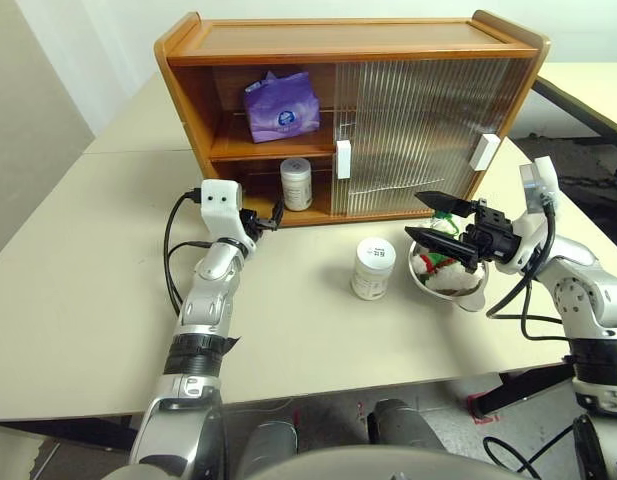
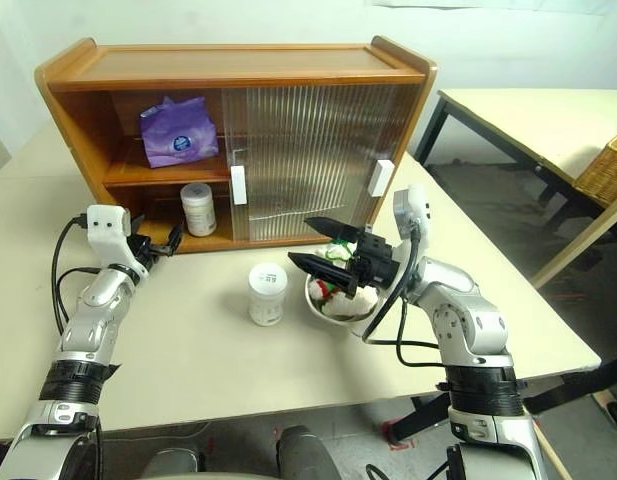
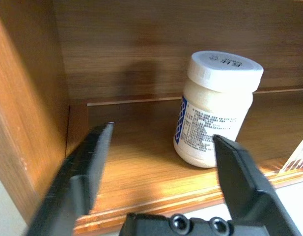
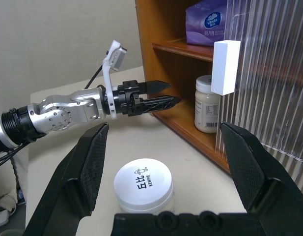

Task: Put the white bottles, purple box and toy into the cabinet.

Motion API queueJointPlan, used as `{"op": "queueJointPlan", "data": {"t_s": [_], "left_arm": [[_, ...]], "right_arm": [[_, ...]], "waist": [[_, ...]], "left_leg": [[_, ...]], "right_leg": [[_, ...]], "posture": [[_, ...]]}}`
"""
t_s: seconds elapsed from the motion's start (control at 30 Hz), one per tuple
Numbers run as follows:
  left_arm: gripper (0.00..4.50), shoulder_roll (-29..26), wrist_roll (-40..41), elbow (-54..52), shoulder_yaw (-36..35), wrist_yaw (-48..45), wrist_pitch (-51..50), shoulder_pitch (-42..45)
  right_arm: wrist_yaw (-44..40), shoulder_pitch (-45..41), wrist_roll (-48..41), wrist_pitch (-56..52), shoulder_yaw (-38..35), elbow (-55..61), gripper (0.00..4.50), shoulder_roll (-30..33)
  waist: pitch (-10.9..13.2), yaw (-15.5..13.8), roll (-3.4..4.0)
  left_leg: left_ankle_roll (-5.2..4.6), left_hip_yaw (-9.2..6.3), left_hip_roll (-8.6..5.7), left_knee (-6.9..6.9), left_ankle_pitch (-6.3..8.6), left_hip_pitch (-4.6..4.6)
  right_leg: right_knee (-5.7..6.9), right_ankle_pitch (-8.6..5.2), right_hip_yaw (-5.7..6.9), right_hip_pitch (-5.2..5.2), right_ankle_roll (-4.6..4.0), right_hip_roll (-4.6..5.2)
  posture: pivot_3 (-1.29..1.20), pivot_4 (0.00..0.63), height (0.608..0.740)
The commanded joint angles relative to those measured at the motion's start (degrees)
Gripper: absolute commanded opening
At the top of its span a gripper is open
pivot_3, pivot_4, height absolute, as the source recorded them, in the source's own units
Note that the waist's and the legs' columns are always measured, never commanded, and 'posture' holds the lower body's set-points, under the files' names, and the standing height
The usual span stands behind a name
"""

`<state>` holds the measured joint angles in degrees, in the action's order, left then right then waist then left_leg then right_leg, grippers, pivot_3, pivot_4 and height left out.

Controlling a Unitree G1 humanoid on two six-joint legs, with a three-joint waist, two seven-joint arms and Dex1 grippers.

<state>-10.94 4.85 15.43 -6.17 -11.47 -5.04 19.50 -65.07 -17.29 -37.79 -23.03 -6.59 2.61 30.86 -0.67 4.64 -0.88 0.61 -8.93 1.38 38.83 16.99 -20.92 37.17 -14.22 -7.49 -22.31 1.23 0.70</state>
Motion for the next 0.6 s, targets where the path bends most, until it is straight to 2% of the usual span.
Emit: {"op": "queueJointPlan", "data": {"t_s": [0.03,0.27,0.3,0.6], "left_arm": [[2.85,1.01,-0.14,3.92,-0.86,2.70,0.55,1.90],[0.22,2.39,-1.84,17.74,-1.21,8.39,5.26,9.96],[0.04,2.50,-1.68,19.75,-1.46,9.04,5.96,10.99],[0.04,1.52,-2.18,31.98,-0.93,9.61,11.35,16.42]], "right_arm": [[-0.02,-0.13,0.42,0.47,0.38,0.09,4.50,-0.06],[0.21,0.48,0.06,0.15,-0.15,1.08,4.50,0.67],[0.33,0.58,0.00,0.08,-0.23,1.31,4.50,0.76],[1.45,1.29,-0.51,-0.40,-0.58,2.85,4.50,1.23]], "waist": [[0.00,-0.02,0.00],[0.00,-0.02,-0.01],[0.00,0.00,-0.01],[0.01,0.36,-0.01]], "left_leg": [[0.00,0.00,0.00,0.00,0.00,0.01],[0.00,0.00,0.00,0.04,-0.01,0.04],[0.00,0.00,0.00,0.03,-0.01,0.04],[0.00,0.00,0.00,0.02,-0.01,0.03]], "right_leg": [[0.00,0.00,0.00,0.00,0.00,0.00],[0.01,0.04,-0.03,0.02,-0.05,0.00],[0.01,0.03,-0.03,0.02,-0.04,0.00],[0.00,0.01,-0.03,-0.02,-0.01,0.00]], "posture": [[-0.19,0.000,0.740],[-0.20,0.000,0.740],[-0.21,0.000,0.740],[-0.22,0.000,0.740]]}}
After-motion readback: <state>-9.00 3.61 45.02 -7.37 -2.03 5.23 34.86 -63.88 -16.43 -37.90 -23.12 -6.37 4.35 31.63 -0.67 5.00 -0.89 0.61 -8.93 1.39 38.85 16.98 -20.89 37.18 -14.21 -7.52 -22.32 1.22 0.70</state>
